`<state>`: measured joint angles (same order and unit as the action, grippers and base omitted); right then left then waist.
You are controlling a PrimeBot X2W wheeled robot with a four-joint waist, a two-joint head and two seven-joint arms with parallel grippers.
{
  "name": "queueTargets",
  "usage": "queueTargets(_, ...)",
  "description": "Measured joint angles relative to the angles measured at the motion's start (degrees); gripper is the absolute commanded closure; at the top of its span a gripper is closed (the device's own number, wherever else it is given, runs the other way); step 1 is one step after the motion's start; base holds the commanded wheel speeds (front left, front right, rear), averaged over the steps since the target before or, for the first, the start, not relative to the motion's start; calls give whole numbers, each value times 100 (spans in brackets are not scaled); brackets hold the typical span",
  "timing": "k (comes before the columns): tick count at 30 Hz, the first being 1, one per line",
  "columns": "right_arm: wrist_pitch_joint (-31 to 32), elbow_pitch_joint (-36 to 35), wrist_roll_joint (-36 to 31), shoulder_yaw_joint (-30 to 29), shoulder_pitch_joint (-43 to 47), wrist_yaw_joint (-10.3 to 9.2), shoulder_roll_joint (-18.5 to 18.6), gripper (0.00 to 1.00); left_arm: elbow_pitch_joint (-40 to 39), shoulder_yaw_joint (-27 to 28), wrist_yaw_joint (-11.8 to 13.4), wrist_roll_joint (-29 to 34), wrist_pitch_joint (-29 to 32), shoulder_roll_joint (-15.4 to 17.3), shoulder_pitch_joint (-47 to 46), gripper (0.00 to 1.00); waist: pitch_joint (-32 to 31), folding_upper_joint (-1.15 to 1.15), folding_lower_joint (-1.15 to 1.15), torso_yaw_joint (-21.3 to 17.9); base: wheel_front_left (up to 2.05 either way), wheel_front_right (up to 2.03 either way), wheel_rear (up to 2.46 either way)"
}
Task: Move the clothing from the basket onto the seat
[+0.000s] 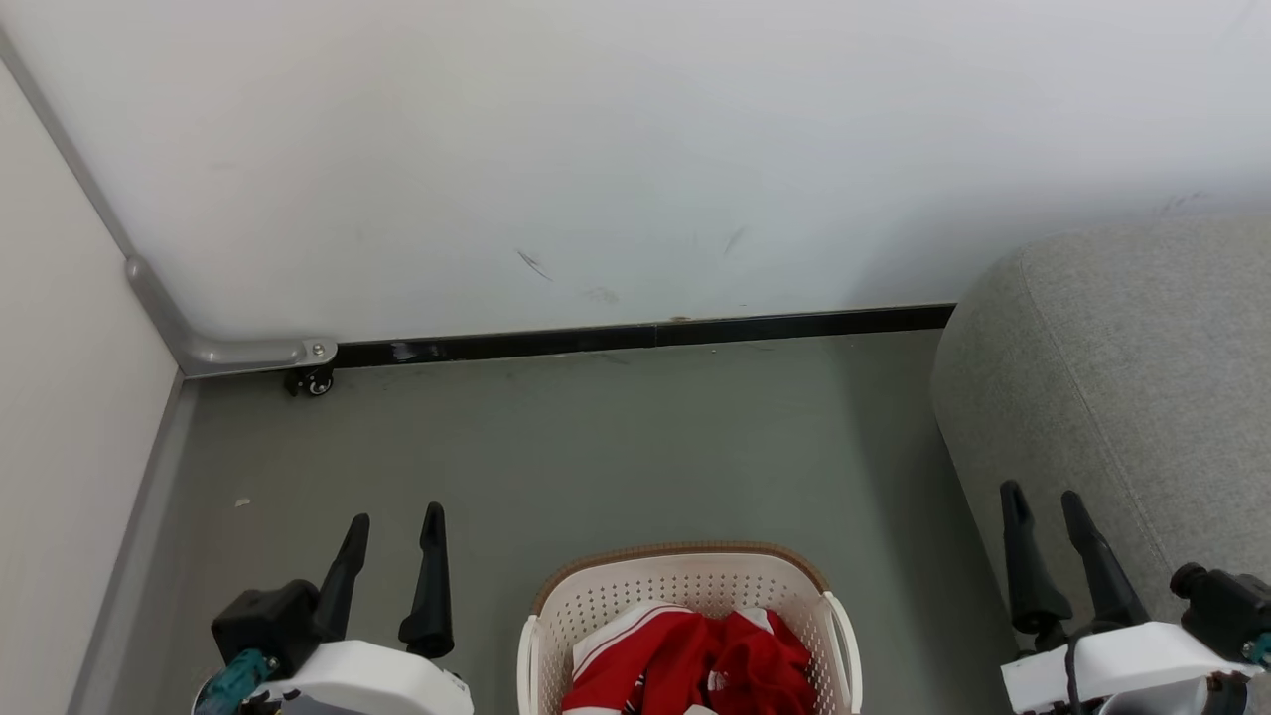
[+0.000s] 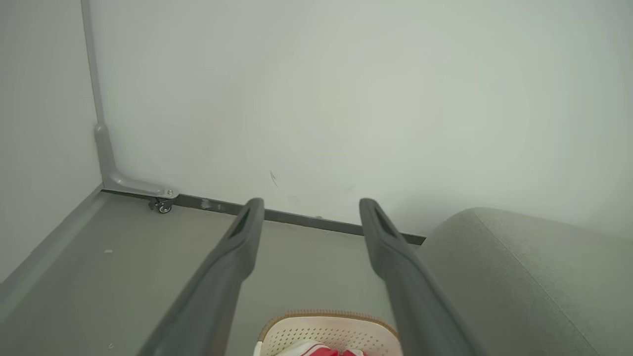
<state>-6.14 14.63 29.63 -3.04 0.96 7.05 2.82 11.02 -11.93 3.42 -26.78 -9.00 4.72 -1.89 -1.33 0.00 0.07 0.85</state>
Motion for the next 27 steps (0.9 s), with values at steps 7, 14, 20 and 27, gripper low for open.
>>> queueTargets(7,-49,-22,-695,-21,-1,0,-20,0,0,-123,205,664,-159,13,-1,0,2,0,-2,7,0,0,0)
queueTargets(14,-109,-40,-1366,7,1,1,-33,0,-1,-260,365,1285,-297,25,-1,0,-10,0,-3,11,0,0,0)
queueTargets(20,-153,-55,-1913,27,15,1,-35,0,52,-355,474,1773,-401,34,-1,0,-18,0,-3,9,0,0,0)
queueTargets(27,-225,-90,-2423,12,74,2,-36,0,242,-421,599,2206,-523,33,0,0,-26,0,-4,8,0,0,0)
